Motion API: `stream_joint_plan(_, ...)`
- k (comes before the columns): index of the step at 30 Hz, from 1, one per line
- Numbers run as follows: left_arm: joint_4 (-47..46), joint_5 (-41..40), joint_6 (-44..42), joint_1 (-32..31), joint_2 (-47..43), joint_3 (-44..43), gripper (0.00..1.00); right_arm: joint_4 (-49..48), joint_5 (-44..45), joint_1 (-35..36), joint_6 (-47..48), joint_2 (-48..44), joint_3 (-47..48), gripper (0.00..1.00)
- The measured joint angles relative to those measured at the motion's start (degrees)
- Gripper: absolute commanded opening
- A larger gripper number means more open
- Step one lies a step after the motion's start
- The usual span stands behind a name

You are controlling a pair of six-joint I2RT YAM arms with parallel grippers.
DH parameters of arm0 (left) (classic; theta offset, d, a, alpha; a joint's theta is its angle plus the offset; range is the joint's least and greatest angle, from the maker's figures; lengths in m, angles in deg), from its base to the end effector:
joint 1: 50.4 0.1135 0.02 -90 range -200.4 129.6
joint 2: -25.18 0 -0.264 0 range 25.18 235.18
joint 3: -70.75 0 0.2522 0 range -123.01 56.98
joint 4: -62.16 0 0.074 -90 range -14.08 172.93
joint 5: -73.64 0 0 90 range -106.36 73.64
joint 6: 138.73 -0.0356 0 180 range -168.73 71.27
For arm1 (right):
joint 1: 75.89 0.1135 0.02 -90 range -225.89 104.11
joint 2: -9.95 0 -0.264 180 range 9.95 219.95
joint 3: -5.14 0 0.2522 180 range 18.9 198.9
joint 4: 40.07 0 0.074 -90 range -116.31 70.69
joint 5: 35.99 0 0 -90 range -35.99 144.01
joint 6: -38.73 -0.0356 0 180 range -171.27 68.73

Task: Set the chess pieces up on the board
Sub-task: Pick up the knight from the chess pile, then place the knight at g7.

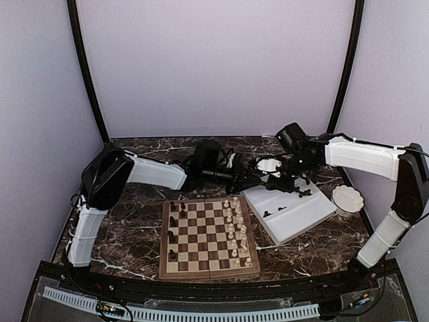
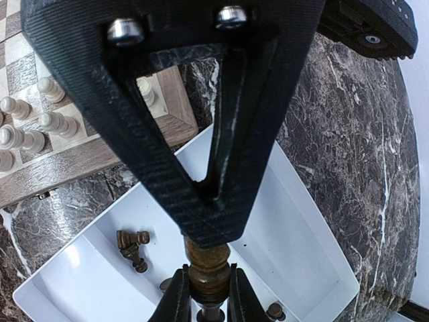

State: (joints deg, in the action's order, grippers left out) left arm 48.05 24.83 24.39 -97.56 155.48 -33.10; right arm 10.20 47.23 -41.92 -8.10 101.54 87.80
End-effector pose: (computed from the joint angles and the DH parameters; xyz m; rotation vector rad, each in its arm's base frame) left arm 0.3330 -0.3936 0.1810 0.1553 2.3084 -1.9602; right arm 0.2734 0.1893 0.2443 -1.6511 2.0026 0.0959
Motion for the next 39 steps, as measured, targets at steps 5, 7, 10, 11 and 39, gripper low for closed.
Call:
stream_joint_plan(5,-0.8,0.4,0.6,0.1,0.2,0.0,0.0,0.0,0.8,0.2,0.0,0.0,0.0,0.04)
stream_joint_plan(7,-0.8,0.6,0.2,0.2,0.2,0.0,0.0,-1.3,1.2,0.2,0.0,-0.7,-1.3,0.03)
stream_joint_plan(10,1.3,1.5,-3.3,0.9,-0.2,0.0,0.0,-2.7,1.1,-0.2,0.0,-1.9,-3.4,0.03)
stream_joint_plan(11,3.1,1.5,-5.2,1.2,-1.0,0.0,0.0,-3.0,0.9,-0.6,0.0,-2.4,-4.5,0.03)
stream_joint_plan(39,74.2,-32.3,-69.7,11.0,-40.5,13.7,0.0,-9.2,-9.9,-13.8,-6.5,3.5,-9.6,0.03)
